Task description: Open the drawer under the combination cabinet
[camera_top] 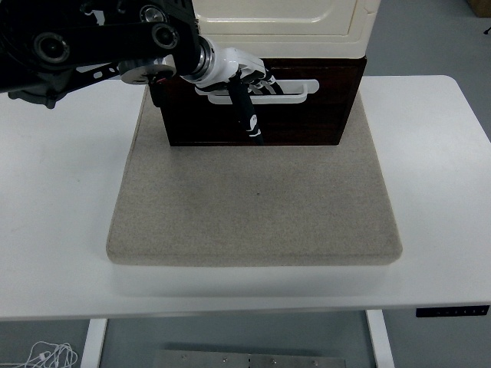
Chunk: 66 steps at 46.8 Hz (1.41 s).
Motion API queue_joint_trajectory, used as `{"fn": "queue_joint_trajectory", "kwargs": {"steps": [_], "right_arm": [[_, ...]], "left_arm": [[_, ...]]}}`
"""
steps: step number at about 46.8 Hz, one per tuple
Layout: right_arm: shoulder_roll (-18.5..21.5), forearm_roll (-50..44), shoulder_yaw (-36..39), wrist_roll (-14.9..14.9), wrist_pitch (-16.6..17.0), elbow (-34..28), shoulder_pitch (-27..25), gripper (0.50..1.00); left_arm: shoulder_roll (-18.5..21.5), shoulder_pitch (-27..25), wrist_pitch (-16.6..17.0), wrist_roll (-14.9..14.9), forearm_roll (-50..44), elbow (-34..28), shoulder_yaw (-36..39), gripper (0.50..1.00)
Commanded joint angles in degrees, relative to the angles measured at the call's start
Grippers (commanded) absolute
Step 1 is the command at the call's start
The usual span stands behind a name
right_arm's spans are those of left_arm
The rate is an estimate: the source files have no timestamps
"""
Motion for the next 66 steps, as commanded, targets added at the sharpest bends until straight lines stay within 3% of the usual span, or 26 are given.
{"fn": "queue_joint_trajectory", "kwargs": {"steps": [1,66], "right_arm": [[0.0,0.0,0.0,0.0,0.0,0.0,0.0,0.928],[0.0,0.0,0.0,0.0,0.0,0.0,0.0,0.928]], "left_arm": [[0.0,0.0,-0.4,-0.05,-0.02,0.01,0.01,1.0],[1.14,-0.7,-12.35,-0.31,-0.28,-1.13,-3.16,1.0]]}}
